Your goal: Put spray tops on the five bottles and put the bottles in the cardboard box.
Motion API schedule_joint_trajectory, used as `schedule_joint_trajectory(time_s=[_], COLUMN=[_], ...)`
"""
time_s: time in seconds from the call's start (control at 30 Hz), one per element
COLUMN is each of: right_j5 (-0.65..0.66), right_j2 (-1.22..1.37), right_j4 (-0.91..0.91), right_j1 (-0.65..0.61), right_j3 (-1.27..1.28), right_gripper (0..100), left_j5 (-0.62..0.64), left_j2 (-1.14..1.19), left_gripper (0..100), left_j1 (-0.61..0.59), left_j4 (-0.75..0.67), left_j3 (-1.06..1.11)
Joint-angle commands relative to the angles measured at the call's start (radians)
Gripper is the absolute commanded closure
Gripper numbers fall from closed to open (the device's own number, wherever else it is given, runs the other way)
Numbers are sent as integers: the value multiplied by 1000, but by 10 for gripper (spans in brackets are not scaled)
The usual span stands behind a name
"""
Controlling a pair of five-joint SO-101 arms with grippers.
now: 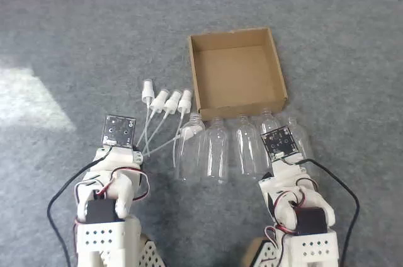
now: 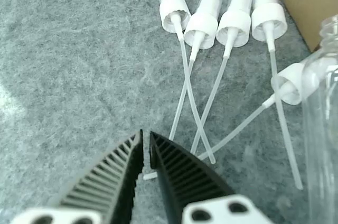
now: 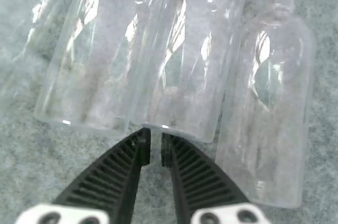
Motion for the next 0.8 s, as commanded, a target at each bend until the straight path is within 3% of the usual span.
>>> schedule_joint_trajectory(time_s=[0.0,0.23,0.53,0.67,0.77], right_j5=[9,9,12,15,129], right_j2=[-16,-16,-16,-16,-13], right_j4=[7,-7,-151,-145,-137], right_j1=[8,13,7,16,19], right_j3=[25,25,21,21,20], right_gripper=[976,976,970,885,830], left_j5=[12,12,11,11,11], left_j2=[-15,-15,-15,-15,-15], left_gripper=[986,987,987,987,987], left_j1=[5,-5,-6,-5,-5], left_j4=[8,9,8,6,5], left_j3=[-5,-5,-5,-5,-5])
